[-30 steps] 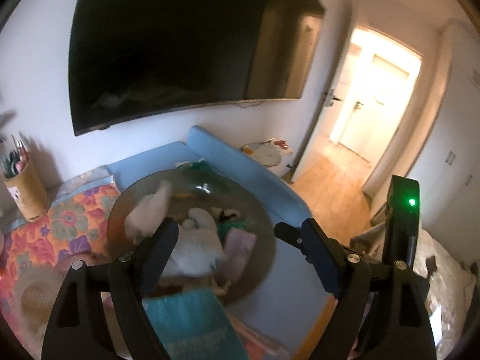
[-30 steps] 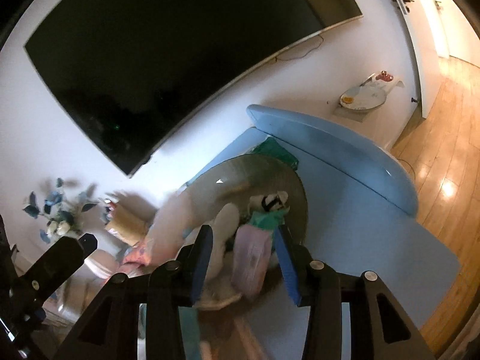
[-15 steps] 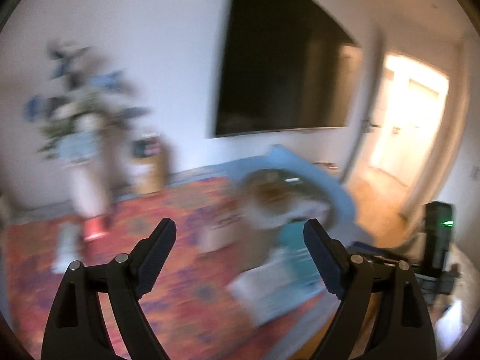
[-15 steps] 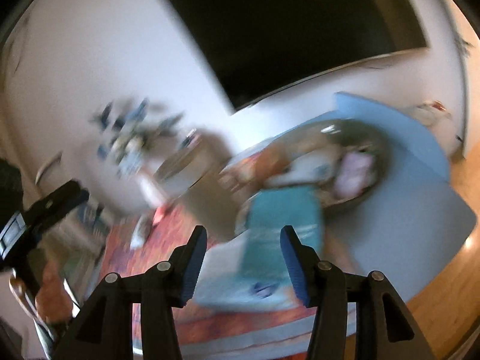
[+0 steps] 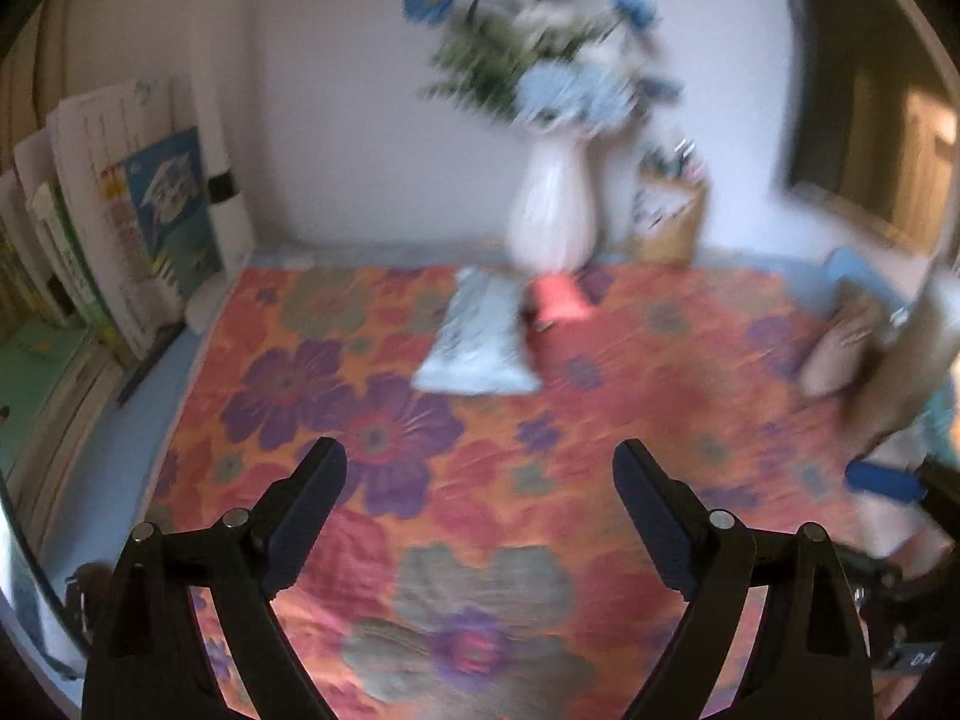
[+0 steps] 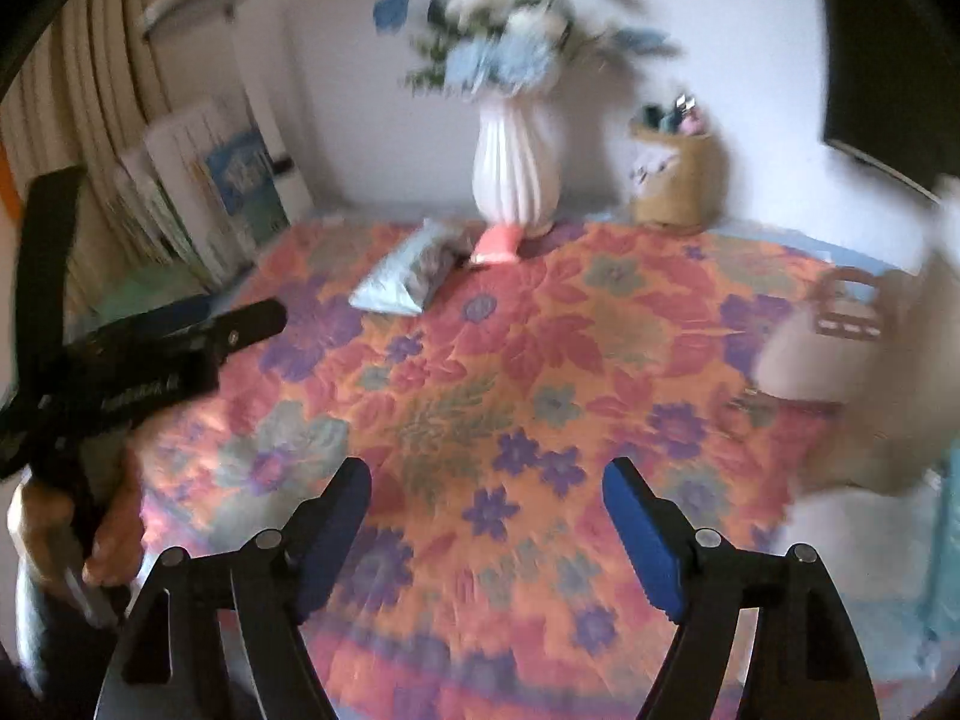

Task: Organize soft objects
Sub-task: 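Move both tools back over the quilt toward the white packet and pink pouch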

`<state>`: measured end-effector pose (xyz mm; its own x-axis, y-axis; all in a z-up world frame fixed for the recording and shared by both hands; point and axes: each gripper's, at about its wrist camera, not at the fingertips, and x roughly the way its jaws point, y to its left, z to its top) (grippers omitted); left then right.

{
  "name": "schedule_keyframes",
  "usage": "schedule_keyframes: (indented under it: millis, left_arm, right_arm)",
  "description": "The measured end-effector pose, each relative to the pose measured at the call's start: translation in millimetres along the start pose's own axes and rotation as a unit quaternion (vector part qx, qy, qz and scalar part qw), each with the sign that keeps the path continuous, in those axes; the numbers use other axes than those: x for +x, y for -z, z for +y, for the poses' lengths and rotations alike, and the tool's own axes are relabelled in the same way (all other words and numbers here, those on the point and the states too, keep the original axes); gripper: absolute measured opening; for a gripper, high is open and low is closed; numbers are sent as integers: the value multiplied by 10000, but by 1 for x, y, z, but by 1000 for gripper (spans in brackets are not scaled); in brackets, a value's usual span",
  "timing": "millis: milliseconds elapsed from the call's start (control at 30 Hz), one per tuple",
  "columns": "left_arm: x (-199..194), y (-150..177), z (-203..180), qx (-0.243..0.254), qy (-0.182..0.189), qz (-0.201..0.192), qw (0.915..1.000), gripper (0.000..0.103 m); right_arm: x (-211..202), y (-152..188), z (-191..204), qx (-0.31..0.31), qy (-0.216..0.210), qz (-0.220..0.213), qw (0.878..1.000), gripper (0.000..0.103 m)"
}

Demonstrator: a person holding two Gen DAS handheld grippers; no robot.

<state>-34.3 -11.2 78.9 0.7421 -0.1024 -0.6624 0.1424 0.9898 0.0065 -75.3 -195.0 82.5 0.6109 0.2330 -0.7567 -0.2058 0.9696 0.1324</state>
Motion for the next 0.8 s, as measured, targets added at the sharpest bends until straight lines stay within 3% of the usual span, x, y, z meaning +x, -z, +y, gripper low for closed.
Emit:
schedule_keyframes:
  millis: [100,200,267,400,667,800]
  left_arm:
    - [26,11,7,-28,-109,135,9998,90]
    - [45,19,16,-215,-184,139,9995,90]
    - [55,23,22,-396,-282,365,9982,90]
    - [59,25,20,-352,-375,461,9976,90]
    - [62,25,8,-29,-400,548,9977,90]
    - [62,25,10,-47,-415,575,9975,90]
  right_arm:
    - [45,-2,-3,112,249,162,9995,78]
    - [64,2,-12,274,533,97,9982,78]
    - [74,4,-19,433,527,222,9974,78]
    - [80,3,-28,661,538,351,9957,83]
    - [87,4,-12,220,819,593,9946,101]
    - [87,5,-14,242,789,637,9945,103]
